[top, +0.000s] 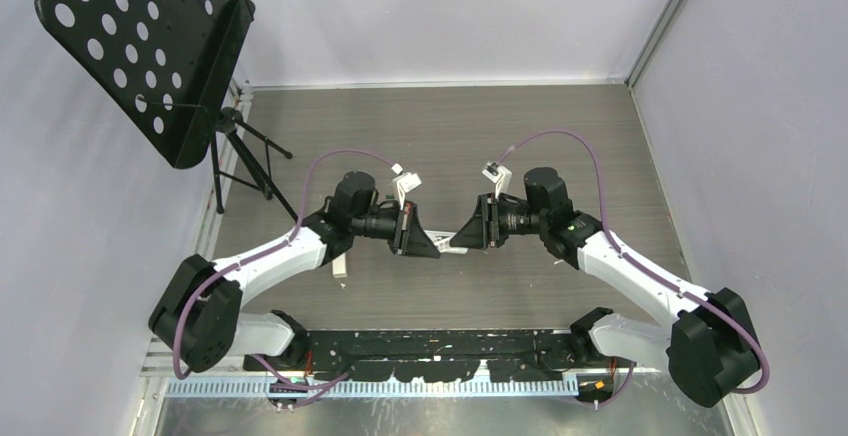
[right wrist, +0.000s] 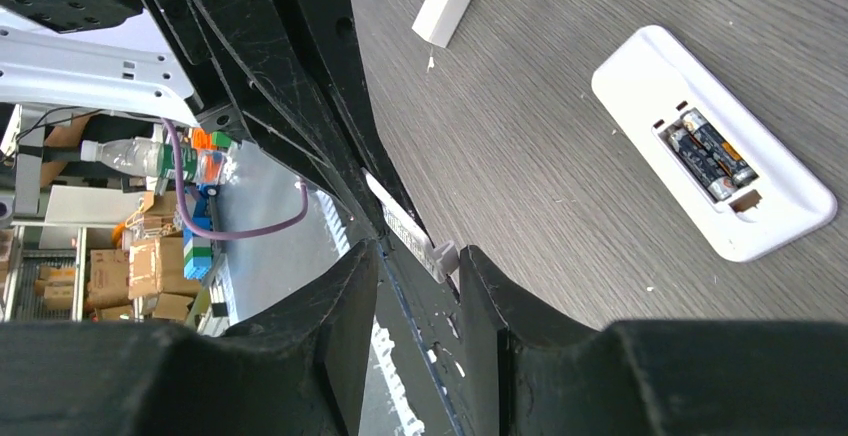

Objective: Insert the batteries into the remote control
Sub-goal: Load the battery cover into the remote control.

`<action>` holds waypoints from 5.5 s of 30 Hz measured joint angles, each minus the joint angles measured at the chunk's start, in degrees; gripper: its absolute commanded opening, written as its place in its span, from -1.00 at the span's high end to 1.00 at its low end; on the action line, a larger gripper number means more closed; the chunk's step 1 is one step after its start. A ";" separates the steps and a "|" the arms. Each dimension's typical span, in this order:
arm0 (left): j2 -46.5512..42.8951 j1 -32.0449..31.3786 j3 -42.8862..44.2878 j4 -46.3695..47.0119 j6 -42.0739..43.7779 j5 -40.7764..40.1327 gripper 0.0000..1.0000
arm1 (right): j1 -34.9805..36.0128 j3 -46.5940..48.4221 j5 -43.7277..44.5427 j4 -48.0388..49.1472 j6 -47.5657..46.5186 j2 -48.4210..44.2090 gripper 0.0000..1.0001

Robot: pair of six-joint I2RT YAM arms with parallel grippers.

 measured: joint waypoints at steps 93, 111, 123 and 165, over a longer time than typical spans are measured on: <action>15.82 9.42 -3.67 2.19 -11.02 -25.59 0.41 | 1.79 -3.61 24.55 10.45 27.12 18.86 0.99; 16.81 9.40 -2.25 1.88 -11.06 -24.57 0.48 | 1.55 -2.99 22.34 12.20 21.20 19.85 0.99; 17.11 9.42 -1.95 1.88 -11.10 -24.33 0.52 | 1.86 -3.63 22.56 12.85 18.01 18.64 0.99; 17.20 9.42 -0.59 -0.52 -9.25 -24.61 0.56 | 1.46 3.08 25.92 -2.95 16.22 19.02 0.30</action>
